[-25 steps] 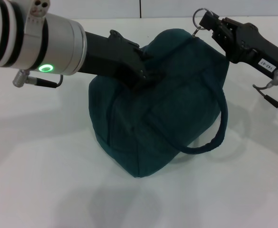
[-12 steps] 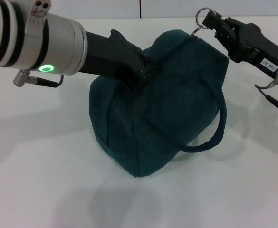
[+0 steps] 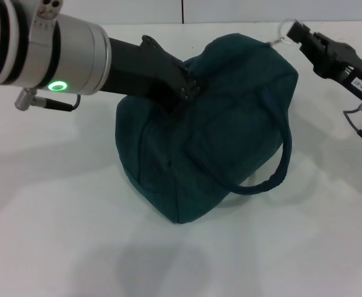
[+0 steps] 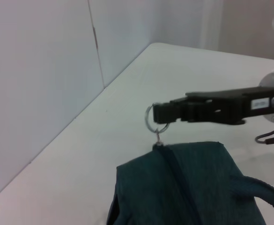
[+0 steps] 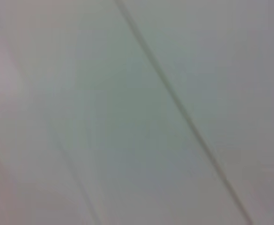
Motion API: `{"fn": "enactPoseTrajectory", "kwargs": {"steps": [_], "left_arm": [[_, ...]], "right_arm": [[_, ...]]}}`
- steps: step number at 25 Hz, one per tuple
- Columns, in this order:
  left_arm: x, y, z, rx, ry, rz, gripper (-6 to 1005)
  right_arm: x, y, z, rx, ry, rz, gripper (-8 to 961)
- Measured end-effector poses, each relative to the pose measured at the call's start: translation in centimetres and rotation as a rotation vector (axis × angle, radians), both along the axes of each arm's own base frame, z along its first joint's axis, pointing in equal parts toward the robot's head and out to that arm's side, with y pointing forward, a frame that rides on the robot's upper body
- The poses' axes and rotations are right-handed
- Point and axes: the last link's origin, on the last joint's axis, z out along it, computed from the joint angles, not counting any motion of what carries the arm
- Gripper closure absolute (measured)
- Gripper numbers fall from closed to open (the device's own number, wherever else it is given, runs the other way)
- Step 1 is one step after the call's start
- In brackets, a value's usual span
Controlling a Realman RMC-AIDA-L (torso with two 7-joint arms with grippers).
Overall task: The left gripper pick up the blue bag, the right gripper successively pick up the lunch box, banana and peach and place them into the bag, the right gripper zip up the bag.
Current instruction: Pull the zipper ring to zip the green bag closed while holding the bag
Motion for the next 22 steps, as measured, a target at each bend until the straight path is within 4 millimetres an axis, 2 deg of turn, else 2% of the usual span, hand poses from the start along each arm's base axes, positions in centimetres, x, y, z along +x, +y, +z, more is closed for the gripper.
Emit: {"fn": "enactPoseTrajectory", "kwargs": {"steps": [6, 22], "left_arm": [[0.1, 0.2, 0.3, 0.002, -0.021, -0.007, 956], [-0.6, 0.9, 0.1, 0.019, -0.061, 0.011, 957]], "right_arm": [[2.0, 0.6, -0.7, -0.030, -0.040, -0.138, 926], [3.2, 0.4, -0.5, -0.030, -0.045, -0.191, 924]]}}
